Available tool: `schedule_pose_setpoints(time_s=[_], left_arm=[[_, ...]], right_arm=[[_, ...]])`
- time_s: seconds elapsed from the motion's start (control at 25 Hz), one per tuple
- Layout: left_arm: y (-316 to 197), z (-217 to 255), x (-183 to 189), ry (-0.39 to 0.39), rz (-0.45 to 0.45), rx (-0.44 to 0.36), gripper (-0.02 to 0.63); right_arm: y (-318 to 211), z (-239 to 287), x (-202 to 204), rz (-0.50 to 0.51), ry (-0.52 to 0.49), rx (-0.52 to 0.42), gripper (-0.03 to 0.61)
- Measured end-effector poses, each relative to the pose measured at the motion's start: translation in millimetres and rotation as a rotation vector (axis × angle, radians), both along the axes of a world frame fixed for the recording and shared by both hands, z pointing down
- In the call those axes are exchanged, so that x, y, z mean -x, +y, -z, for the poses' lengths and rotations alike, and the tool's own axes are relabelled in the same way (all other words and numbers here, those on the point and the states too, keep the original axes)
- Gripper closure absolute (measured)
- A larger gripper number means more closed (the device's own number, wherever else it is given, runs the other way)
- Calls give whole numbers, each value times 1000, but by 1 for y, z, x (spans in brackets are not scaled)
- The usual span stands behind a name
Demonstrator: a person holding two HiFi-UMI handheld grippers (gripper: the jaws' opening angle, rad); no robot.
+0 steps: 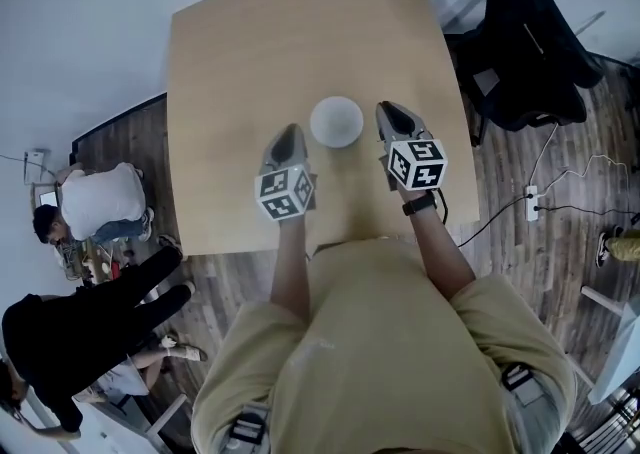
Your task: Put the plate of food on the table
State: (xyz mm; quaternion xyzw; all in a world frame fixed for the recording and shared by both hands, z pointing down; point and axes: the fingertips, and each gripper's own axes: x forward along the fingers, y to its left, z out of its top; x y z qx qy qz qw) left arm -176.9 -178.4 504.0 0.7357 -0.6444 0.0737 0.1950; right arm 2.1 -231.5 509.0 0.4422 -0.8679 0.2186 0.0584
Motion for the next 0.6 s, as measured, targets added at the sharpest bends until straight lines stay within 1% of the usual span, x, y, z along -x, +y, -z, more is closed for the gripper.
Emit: schedule_pose_setpoints(time_s=[0.16, 0.32, 0.48, 0.6], left_arm=[[24, 43, -23, -23, -9, -94, 606], [54, 69, -44, -27, -21, -176, 612], [90, 78, -62, -33, -22, -227, 612], [113, 83, -75, -56, -19, -258, 612]], right_arm=[[25, 46, -17, 2, 2, -133, 570], [55, 74, -31, -1, 20, -229, 574], [88, 83, -46, -9, 52, -275, 574], [111, 85, -57, -19, 67, -300, 574]])
